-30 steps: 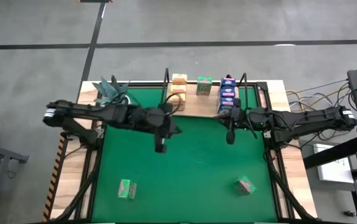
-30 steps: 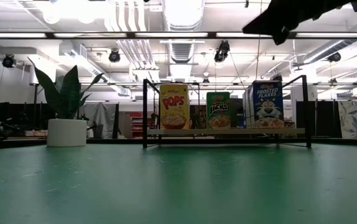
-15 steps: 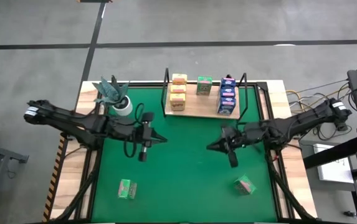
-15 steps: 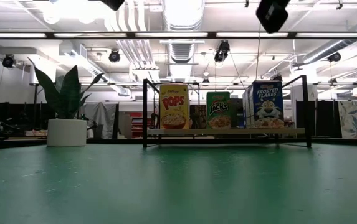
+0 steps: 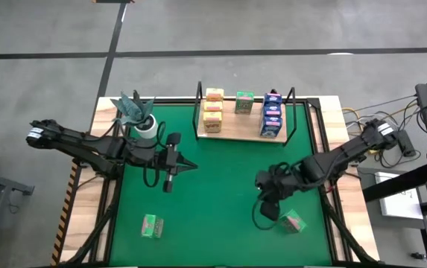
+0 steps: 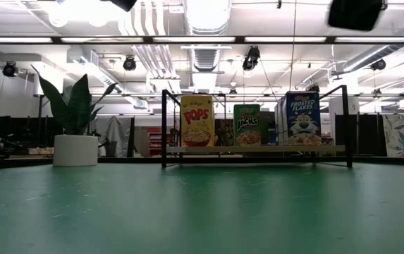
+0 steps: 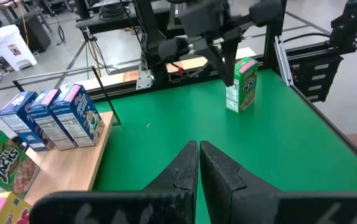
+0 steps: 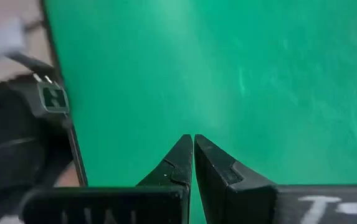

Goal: Stack cereal on shelf
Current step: Put the right green cereal box on the shelf

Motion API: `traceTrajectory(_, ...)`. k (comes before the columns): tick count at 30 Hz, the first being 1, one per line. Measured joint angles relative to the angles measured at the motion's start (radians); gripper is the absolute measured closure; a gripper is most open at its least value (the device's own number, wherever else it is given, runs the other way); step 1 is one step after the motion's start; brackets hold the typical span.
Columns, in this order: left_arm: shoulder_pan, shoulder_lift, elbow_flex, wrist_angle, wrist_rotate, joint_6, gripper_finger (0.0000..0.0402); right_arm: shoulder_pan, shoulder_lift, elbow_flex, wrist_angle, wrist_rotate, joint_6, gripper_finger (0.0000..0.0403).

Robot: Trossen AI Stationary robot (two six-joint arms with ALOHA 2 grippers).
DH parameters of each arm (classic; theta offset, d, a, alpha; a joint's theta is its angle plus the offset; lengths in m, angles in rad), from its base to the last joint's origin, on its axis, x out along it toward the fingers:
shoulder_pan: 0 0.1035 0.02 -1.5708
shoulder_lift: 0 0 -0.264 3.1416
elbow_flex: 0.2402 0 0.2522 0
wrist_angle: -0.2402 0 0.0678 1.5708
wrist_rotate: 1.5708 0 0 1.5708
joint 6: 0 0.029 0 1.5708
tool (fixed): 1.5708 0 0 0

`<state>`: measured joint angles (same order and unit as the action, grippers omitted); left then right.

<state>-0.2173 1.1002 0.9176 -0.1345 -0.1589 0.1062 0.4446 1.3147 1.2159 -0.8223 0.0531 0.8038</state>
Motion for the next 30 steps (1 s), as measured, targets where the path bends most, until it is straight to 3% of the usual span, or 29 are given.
traceTrajectory(6, 0.000, 0.006, 0.000, 0.002, 0.000, 0.005, 0.0402, 0.108, 0.040, 0.075, -0.153, -0.005, 0.237, 0.0394)
traceTrajectory(14, 0.000, 0.006, 0.000, 0.003, 0.000, 0.007, 0.0402, 0.267, 0.037, 0.073, -0.383, -0.001, 0.661, 0.0394)
traceTrajectory(18, 0.000, 0.006, 0.000, 0.003, 0.000, 0.007, 0.0402, 0.321, 0.036, 0.073, -0.429, -0.001, 0.785, 0.0389)
traceTrajectory(22, 0.000, 0.006, 0.000, 0.004, 0.000, 0.007, 0.0402, 0.343, 0.039, 0.073, -0.425, -0.006, 0.797, 0.0355)
traceTrajectory(30, 0.000, 0.006, 0.000, 0.012, 0.000, 0.008, 0.0402, 0.353, 0.044, 0.073, -0.429, -0.087, 0.843, 0.0249)
